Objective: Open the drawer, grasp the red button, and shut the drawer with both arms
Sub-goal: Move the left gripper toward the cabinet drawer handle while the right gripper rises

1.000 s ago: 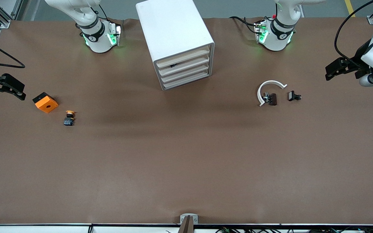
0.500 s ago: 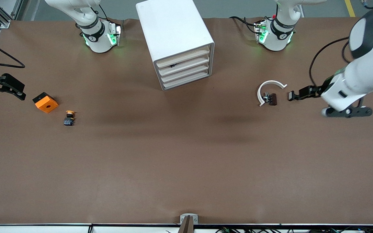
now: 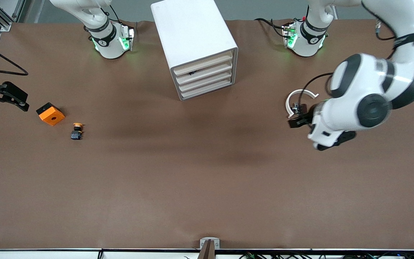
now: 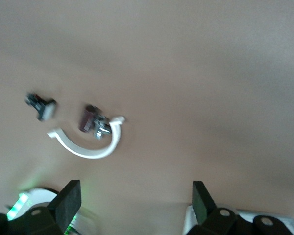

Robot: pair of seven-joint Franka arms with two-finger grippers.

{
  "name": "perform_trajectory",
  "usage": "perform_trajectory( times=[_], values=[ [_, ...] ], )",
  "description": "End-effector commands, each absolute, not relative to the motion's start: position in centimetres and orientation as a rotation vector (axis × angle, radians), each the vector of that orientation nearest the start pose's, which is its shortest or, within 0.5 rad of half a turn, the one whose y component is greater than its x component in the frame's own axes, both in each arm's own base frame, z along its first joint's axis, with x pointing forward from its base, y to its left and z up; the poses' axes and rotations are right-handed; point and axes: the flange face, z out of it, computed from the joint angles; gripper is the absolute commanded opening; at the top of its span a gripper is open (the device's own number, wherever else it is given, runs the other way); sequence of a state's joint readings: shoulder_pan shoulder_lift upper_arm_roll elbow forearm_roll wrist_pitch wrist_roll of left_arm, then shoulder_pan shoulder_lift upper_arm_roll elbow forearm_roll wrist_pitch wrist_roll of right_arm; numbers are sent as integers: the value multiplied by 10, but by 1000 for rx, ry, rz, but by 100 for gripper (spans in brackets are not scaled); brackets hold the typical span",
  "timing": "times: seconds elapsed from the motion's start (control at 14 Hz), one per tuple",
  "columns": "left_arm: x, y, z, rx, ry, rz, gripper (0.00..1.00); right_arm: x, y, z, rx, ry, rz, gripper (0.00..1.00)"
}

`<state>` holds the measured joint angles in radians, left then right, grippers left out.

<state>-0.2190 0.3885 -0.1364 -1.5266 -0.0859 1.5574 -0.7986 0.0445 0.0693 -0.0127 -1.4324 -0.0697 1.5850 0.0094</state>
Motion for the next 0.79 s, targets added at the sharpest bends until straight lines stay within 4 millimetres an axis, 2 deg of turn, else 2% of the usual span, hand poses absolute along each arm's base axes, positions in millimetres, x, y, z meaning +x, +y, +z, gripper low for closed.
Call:
perform_trajectory(
  times=[0.0,0.07,0.21,0.36,0.43,0.64,0.71],
  values=[
    [589,-279,374,-2809,-906,617,100,579,36,648,-3224,-84,-106,100],
    [589,-294,358,-2742,-1009,622,100,582,38,643,-3225,-90,-94,100],
    [573,-328,329,-2570,-1228,659,100,585,44,636,-3224,-105,-75,100],
    [564,-343,303,-2341,-1478,673,100,585,59,627,-3225,-150,-30,100],
    [562,-345,290,-2260,-1548,697,100,584,70,625,-3226,-181,-11,100],
    [551,-362,275,-2183,-1603,909,100,569,119,617,-3217,-252,87,100],
    [546,-369,266,-2138,-1617,1020,100,564,139,618,-3226,-167,79,100]
  ],
)
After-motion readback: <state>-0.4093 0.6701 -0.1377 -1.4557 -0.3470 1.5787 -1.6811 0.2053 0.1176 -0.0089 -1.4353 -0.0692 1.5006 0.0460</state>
